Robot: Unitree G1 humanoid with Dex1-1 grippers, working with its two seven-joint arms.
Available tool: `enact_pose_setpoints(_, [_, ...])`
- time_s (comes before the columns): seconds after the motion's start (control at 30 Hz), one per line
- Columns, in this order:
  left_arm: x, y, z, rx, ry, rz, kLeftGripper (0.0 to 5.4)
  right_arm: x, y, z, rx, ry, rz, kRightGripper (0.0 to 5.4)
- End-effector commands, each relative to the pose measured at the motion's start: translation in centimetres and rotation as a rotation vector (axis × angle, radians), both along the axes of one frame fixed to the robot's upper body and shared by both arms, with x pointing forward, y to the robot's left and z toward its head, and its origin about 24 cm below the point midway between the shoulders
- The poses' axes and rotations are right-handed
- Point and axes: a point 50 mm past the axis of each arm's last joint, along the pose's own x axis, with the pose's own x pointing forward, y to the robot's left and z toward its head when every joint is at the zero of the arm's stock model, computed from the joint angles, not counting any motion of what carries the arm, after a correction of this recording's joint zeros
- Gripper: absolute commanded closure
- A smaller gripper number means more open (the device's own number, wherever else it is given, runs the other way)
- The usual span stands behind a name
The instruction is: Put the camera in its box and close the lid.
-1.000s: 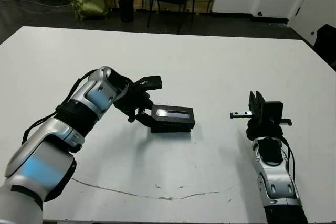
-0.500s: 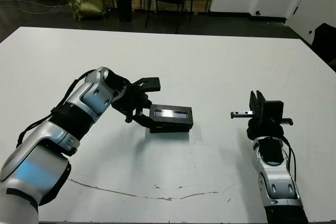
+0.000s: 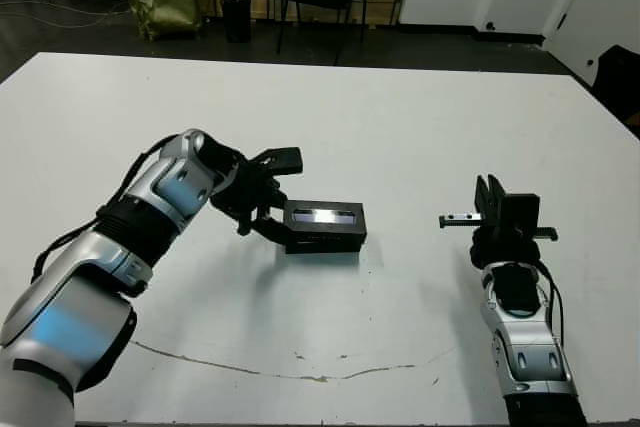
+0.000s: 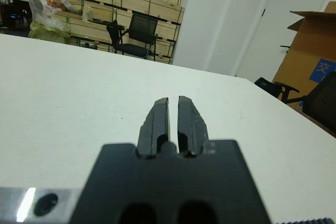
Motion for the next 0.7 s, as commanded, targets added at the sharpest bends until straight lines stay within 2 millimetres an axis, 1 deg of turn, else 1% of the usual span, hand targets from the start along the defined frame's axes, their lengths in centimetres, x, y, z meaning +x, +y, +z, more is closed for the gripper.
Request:
enact_pose_setpoints(0.03, [-0.96, 1.26, -2.90, 0.092, 0.107, 0.046, 3.03, -0.28, -0.25, -0.48, -0.005, 0.015, -0.007, 5.40])
enact_pose_setpoints(0.17, [-1.06, 1.28, -3.08, 0.108, 0.097, 0.038, 3.03, -0.30, -0.28, -0.46, 0.003, 0.016, -0.004, 5.40])
enact_pose_setpoints(0.27, [-1.17, 1.33, -3.28, 0.124, 0.102, 0.075, 3.03, -0.32, -0.31, -0.56, 0.004, 0.017, -0.003, 5.40])
enact_pose_setpoints(0.47, [-1.42, 1.17, -3.47, 0.161, 0.020, -0.028, 3.00, -0.39, -0.14, -0.25, 0.007, 0.017, 0.004, 5.40])
enact_pose_setpoints(0.57, [-1.40, 1.09, -3.38, 0.166, 0.014, -0.057, 2.39, -0.38, -0.13, -0.21, 0.010, 0.016, 0.003, 5.40])
enact_pose_setpoints(0.7, [-1.37, 1.01, -3.28, 0.169, 0.005, -0.090, 1.43, -0.37, -0.21, -0.39, 0.008, 0.022, -0.005, 5.40])
